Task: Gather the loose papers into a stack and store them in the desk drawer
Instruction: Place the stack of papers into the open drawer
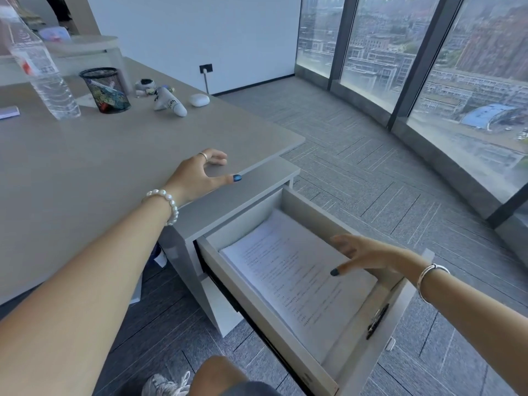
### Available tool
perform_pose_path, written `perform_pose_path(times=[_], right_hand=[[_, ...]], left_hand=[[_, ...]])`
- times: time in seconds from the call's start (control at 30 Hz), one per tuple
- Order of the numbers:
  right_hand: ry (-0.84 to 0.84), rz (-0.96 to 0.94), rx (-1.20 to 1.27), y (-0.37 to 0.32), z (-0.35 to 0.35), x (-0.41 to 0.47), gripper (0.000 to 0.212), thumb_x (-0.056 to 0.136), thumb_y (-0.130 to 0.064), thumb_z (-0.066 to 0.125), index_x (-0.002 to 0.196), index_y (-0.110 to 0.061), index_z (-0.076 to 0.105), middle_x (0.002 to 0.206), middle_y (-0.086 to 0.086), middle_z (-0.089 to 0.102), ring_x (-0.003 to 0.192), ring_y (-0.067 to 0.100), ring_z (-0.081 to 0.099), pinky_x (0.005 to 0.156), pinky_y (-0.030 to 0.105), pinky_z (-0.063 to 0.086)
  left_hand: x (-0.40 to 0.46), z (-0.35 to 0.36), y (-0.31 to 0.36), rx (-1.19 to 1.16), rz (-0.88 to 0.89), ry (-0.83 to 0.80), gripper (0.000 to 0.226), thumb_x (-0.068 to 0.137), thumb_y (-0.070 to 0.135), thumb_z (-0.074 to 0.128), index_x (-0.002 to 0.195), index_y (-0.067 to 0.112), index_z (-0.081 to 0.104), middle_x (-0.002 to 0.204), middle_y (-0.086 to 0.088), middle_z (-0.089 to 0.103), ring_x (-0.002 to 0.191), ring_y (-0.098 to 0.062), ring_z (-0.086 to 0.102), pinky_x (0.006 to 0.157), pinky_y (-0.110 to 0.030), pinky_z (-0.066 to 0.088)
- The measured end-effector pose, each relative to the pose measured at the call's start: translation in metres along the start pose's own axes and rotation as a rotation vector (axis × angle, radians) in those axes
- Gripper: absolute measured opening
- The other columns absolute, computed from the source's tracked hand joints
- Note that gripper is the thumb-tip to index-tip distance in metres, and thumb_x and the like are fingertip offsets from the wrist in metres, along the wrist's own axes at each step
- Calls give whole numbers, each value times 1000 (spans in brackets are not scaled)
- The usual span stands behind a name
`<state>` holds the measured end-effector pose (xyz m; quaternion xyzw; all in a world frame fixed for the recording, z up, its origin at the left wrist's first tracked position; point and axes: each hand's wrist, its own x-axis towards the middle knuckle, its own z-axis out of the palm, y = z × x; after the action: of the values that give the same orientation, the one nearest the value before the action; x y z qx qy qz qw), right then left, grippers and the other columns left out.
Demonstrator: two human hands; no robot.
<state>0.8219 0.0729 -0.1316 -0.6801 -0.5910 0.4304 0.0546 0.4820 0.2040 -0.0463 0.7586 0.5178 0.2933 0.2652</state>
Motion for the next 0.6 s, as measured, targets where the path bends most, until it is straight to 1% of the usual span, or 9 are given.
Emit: perform_pose_path(times=[0.03,0.1,0.17,0.23,0.37,0.43,0.47,0.53,0.6], right_hand=[[32,-11,2,1,1,0,93,62,-37,83,141,-28,34,136,-9,45,126,17,45,104,29,35],[89,-44,26,0,4,-4,90,65,-36,82,141,-28,34,134,-11,43,131,15,40,102,24,29],[161,-93,14,-1,7,-9,85,65,-38,81,138,-30,38,138,-6,48,129,12,43,101,23,30],[229,-150,-25,-1,12,-18,80,64,-46,78,134,-33,42,137,-8,52,124,7,47,101,23,33],[323,-247,-179,13,29,-48,74,59,-79,54,124,-43,49,126,-24,53,117,-3,49,100,17,33],[401,-328,-244,21,42,-61,72,60,-86,42,116,-44,54,114,-32,51,111,-9,47,97,13,31],[462,-377,-269,24,48,-64,70,62,-85,40,112,-41,59,109,-37,48,106,-11,46,95,13,31],[594,-453,-270,26,54,-62,56,70,-73,47,101,-32,68,101,-37,50,97,-9,50,90,16,38],[685,-500,-224,22,56,-52,43,76,-61,51,93,-26,71,95,-24,64,91,-2,58,85,20,47]], left_hand=[[0,0,0,-3,0,-2,54,71,45,74,118,25,56,120,8,64,119,-7,50,90,-21,33],[-1,0,0,-11,1,-6,55,70,46,74,118,26,56,121,8,64,120,-8,50,92,-21,33],[-1,-1,0,-12,3,-5,54,70,46,74,117,26,56,121,7,64,120,-8,51,92,-21,33],[-2,-1,0,-11,0,-1,54,71,45,74,117,25,57,121,7,64,117,-6,51,91,-20,33],[-3,-1,1,-7,6,-1,53,71,46,74,116,23,58,121,7,64,118,-7,52,92,-20,34],[-3,-1,1,-12,0,-1,53,71,45,74,116,23,59,121,6,63,118,-8,52,93,-20,34],[-3,-1,2,-11,-3,-1,53,71,46,73,116,23,59,122,6,63,119,-9,51,93,-20,33],[-4,-1,4,1,1,-3,53,72,46,73,116,22,59,121,6,63,118,-8,51,92,-20,33],[-5,-1,5,2,6,1,52,73,45,73,116,20,60,120,6,62,113,-6,51,91,-20,33]])
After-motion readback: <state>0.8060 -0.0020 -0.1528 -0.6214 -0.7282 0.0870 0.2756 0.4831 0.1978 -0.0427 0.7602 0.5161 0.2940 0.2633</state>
